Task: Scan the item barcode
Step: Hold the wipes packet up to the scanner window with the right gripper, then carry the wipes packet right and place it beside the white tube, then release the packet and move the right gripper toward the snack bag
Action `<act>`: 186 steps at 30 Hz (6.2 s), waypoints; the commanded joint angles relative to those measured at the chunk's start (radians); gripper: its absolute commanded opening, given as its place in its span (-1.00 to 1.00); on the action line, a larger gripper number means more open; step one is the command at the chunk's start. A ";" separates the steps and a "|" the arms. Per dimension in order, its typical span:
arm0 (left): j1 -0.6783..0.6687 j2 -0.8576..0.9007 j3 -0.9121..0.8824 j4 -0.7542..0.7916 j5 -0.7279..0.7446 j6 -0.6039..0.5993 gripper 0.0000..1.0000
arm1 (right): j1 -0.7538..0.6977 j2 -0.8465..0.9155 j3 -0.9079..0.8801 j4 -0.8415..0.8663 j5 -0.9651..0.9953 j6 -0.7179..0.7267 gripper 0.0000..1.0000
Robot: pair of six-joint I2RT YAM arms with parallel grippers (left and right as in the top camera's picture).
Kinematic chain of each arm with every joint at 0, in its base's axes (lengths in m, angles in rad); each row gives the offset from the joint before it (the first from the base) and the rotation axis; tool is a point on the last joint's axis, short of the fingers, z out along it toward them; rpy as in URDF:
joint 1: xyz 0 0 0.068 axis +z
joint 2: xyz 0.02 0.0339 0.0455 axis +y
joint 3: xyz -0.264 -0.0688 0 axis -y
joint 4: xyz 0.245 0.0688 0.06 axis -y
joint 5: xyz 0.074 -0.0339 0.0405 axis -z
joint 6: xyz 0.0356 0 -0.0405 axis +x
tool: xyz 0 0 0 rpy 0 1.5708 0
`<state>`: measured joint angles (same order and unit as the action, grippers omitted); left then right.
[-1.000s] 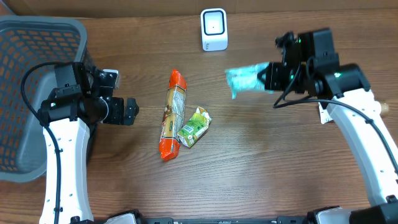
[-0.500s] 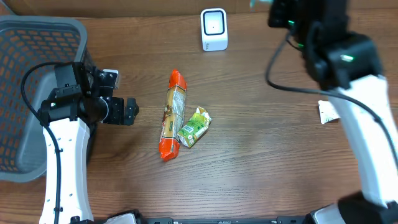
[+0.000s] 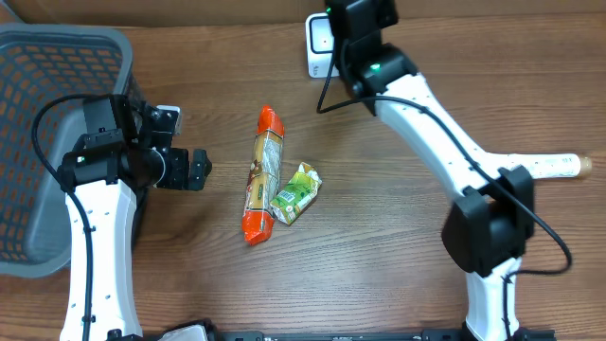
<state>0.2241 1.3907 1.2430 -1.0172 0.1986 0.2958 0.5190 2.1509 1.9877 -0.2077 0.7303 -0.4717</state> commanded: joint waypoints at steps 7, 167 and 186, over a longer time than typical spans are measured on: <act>-0.002 0.004 0.018 0.000 0.008 0.019 0.99 | 0.026 0.172 0.010 0.229 0.014 -0.472 -0.93; -0.002 0.006 0.018 0.000 0.008 0.019 0.99 | -0.212 -0.220 -0.340 -0.964 -1.235 0.713 0.73; -0.002 0.006 0.018 0.000 0.008 0.019 0.99 | 0.183 -0.220 -0.683 -0.508 -0.914 1.299 0.58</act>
<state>0.2241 1.3907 1.2438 -1.0176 0.1986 0.2958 0.6792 1.9308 1.3262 -0.7467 -0.3325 0.6613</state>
